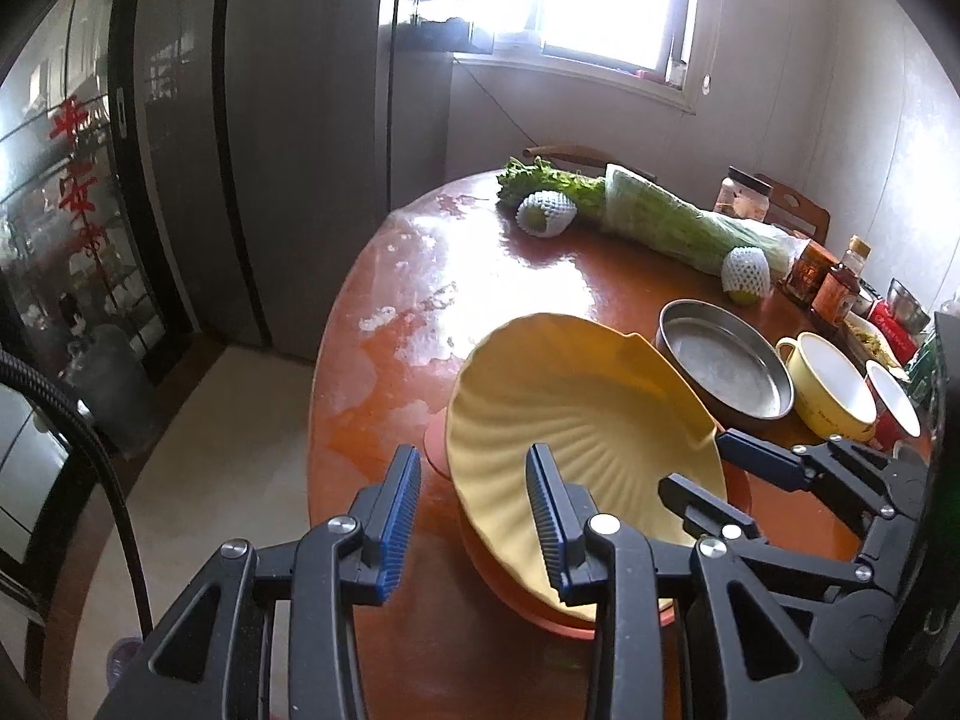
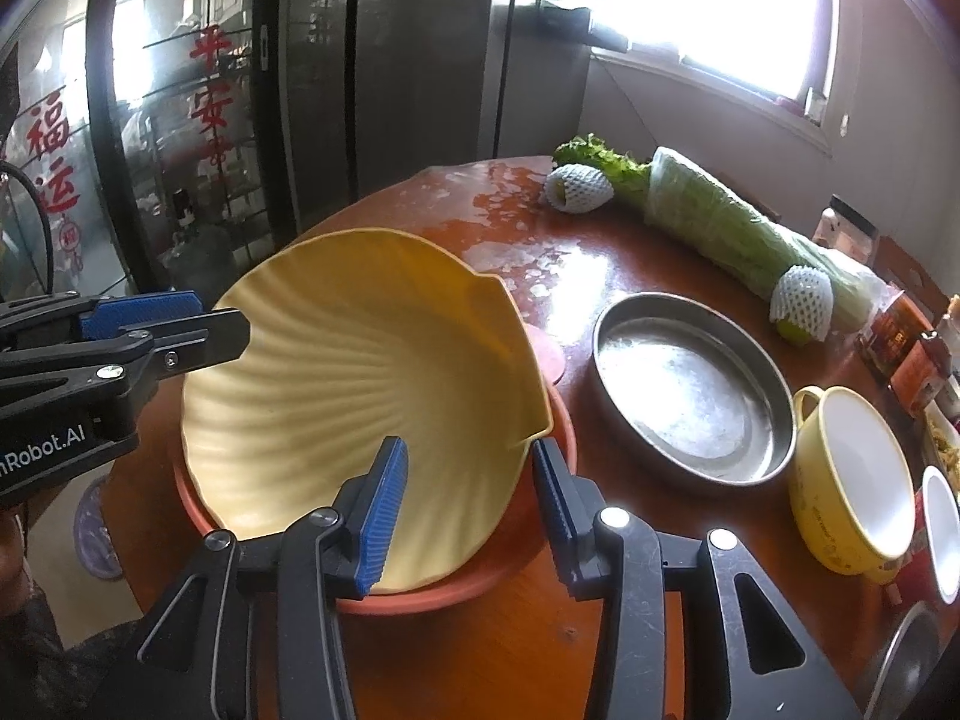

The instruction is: Organize plates and bowls

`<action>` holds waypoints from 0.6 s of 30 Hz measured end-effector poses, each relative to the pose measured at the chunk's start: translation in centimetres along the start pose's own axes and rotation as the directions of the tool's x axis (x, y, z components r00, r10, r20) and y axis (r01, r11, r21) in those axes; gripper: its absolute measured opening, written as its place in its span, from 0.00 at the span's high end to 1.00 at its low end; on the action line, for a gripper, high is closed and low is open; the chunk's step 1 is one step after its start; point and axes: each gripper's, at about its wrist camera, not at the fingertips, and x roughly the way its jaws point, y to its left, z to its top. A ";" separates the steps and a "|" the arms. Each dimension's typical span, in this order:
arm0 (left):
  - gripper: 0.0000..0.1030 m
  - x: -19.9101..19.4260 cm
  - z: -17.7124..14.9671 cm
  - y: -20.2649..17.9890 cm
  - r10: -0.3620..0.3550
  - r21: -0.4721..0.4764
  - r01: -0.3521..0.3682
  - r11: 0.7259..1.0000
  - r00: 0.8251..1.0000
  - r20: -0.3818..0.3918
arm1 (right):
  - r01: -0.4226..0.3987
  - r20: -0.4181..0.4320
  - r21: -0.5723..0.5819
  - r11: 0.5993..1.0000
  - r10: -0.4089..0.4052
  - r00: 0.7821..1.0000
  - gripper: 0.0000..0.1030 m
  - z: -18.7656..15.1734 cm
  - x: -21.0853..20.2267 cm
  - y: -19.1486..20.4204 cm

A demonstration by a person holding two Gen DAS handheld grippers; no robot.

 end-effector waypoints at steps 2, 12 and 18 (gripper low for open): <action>0.63 -0.3 0.0 -0.1 0.006 0.000 -0.006 1.000 1.000 0.007 | -0.003 0.005 0.009 1.000 0.003 1.000 0.54 0.0 -0.3 -0.1; 0.53 -2.0 0.3 -0.6 0.008 0.010 -0.009 1.000 0.999 0.040 | 0.005 0.047 0.025 1.000 -0.006 0.999 0.48 -0.1 -2.9 -0.7; 0.52 -3.3 0.4 -1.4 0.015 0.021 -0.016 1.000 0.998 0.065 | 0.004 0.069 0.041 0.999 -0.007 0.998 0.47 -0.2 -4.3 -0.9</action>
